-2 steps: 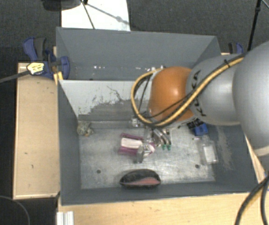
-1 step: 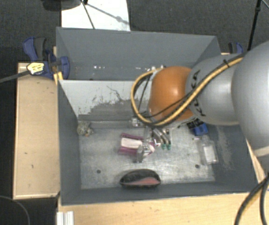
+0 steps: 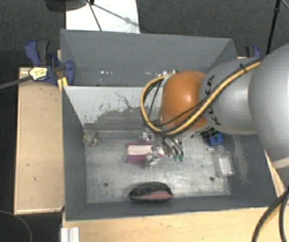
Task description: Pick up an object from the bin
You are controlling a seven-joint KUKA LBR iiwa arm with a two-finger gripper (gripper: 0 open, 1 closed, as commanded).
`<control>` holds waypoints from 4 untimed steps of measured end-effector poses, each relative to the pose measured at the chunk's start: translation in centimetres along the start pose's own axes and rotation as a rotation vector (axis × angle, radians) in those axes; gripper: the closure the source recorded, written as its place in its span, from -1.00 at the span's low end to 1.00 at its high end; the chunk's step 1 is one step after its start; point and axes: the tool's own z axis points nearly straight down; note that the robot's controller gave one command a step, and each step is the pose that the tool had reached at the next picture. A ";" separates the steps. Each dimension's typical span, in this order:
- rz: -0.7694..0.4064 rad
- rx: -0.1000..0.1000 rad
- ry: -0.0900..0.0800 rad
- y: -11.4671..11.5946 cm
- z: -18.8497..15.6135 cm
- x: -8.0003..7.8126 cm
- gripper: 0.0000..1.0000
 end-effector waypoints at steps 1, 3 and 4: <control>0.006 0.000 -0.006 0.0 -1.0 -0.1 1.00; 0.012 0.000 -0.002 0.1 -10.0 -0.4 1.00; 0.014 0.000 -0.003 0.1 -11.5 -0.4 1.00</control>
Offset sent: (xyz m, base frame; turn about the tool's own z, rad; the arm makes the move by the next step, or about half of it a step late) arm -0.0001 -0.0001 0.0095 0.0000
